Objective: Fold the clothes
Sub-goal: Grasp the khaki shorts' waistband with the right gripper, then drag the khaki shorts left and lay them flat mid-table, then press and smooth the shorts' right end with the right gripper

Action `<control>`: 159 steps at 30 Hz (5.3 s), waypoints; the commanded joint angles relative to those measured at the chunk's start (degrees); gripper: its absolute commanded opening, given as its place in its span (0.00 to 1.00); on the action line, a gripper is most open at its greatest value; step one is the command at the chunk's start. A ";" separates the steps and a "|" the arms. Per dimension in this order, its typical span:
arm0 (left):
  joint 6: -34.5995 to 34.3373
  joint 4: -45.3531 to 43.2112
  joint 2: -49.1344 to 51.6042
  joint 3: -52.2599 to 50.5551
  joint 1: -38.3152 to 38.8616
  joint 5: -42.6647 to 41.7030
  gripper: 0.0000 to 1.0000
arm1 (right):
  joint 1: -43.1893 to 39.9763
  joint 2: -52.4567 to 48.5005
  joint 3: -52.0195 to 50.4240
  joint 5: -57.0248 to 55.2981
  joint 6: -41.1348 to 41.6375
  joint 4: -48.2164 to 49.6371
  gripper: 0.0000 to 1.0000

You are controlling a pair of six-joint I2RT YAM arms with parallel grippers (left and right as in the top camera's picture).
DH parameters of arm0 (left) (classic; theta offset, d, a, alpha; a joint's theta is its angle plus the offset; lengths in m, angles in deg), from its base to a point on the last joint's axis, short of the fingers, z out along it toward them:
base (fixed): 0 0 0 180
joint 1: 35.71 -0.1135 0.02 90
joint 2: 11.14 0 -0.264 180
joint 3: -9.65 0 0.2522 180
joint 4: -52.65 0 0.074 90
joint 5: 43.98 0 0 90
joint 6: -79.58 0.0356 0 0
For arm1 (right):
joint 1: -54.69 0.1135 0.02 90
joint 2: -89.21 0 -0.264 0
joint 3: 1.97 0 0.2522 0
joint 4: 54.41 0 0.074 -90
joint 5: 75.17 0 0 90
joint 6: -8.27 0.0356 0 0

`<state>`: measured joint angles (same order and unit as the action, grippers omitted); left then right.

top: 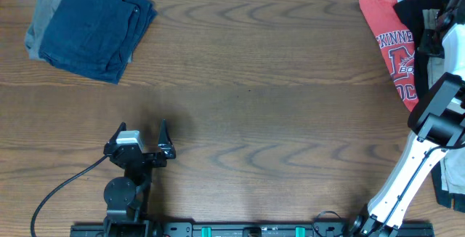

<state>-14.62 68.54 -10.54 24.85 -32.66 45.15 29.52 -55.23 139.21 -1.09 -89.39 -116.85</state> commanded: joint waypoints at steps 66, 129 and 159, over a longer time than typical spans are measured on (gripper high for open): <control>0.74 2.01 -0.37 -1.20 -0.24 1.55 0.98 | 48.78 16.20 2.71 20.92 10.47 -13.40 0.01; 0.74 2.01 -0.37 -1.20 -0.24 1.55 0.98 | 30.10 18.75 -26.80 12.26 35.60 -37.59 0.99; 0.74 2.01 -0.37 -1.20 -0.24 1.55 0.98 | 29.33 38.03 -65.79 18.67 32.89 -1.77 0.47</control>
<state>-14.62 68.54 -10.54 24.85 -32.66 45.18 60.03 -17.02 74.01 17.84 -56.70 -119.63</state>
